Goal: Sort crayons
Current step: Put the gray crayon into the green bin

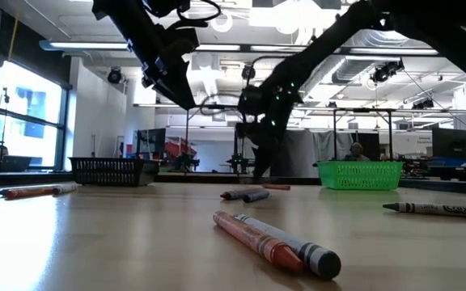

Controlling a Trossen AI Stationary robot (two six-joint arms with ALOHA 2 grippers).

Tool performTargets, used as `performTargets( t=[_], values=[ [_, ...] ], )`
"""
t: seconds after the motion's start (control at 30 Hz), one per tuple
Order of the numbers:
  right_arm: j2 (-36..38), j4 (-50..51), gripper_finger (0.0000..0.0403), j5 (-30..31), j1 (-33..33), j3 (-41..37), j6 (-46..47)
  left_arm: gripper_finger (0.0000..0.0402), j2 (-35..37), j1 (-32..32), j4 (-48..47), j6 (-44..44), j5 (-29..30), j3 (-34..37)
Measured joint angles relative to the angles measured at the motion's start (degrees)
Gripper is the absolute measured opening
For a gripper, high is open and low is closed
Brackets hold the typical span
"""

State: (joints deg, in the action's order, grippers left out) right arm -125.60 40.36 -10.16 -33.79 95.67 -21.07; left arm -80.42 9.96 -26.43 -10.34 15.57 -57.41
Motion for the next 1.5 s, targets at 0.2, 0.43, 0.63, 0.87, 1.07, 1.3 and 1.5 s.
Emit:
performTargets(
  t=[0.2,0.43,0.63,0.87,1.07,1.3,1.5],
  values=[
    [0.11,13.22,0.0002,1.37,-0.34,9.9,-0.93,0.0102,0.0,0.0,-1.37,-0.3,0.02,0.0],
    [0.54,35.68,0.0001,1.15,-3.17,13.31,-0.94,0.0102,0.0,-0.77,-5.73,-1.56,0.22,0.0],
    [6.41,36.32,0.0001,1.12,-7.11,1.45,-0.14,0.0102,0.0,-2.03,-7.13,-1.52,1.67,0.0],
    [18.86,24.42,0.0001,1.04,-11.06,-15.95,2.99,0.0102,0.0,-2.32,-7.02,-1.08,3.23,0.0],
    [29.98,14.81,0.0001,0.67,-12.73,-25.31,3.16,0.0102,0.0,-2.29,-6.3,-1.97,4.61,0.0],
    [37.79,13.21,0.0001,3.71,-15.3,-32.36,4.4,0.0102,0.0,-2.58,-6.3,-4.62,4.61,0.0],
    [38.75,9.47,0.0001,6.78,-17.42,-38.39,5.85,0.0102,0.0,-3.01,-6.24,-5.97,4.61,0.0]
  ],
)
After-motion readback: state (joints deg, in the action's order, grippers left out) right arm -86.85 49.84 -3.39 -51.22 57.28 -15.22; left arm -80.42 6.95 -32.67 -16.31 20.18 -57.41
